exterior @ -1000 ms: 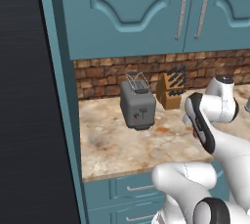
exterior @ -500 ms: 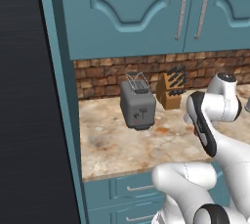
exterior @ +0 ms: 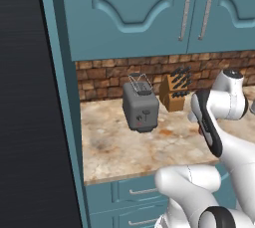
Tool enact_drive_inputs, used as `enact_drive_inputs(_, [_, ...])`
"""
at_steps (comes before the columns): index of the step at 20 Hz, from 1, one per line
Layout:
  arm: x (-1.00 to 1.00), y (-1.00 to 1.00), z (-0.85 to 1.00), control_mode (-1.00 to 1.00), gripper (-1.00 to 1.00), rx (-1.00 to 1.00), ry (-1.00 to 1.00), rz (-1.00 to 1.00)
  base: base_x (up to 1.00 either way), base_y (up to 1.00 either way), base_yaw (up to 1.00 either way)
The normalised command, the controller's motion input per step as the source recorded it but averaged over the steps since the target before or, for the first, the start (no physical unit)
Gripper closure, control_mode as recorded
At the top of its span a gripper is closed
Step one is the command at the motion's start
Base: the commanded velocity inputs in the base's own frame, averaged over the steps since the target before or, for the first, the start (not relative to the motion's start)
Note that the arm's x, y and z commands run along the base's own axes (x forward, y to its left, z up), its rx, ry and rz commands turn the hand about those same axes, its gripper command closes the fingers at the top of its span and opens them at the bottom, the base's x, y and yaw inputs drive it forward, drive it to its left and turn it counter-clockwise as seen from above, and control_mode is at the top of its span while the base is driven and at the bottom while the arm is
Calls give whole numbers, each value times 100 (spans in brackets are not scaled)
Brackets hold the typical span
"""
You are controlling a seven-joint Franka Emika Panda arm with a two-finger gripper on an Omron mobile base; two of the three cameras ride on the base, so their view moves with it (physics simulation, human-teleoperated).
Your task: Four empty soda cans are scattered around the kitchen. Gather all the cans and cluster them next to the stove for recycling.
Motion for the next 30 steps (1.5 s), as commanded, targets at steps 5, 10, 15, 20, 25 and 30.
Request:
enact_drive_inputs(5, [0,3,8,-100,100,0,0,0,0,0,0])
enact_drive_inputs(10, [-5,0,6,-100,100,0,0,-2,0,0,0])
enact_drive_inputs(15, [0,0,1,-100,100,0,0,0,0,0,0])
enact_drive_inputs(20, [0,0,0,100,100,0,0,0,0,0,0])
enact_drive_inputs(25, [0,0,0,100,100,0,0,0,0,0,0])
enact_drive_inputs(30, [0,0,0,100,100,0,0,0,-66,-22,-3])
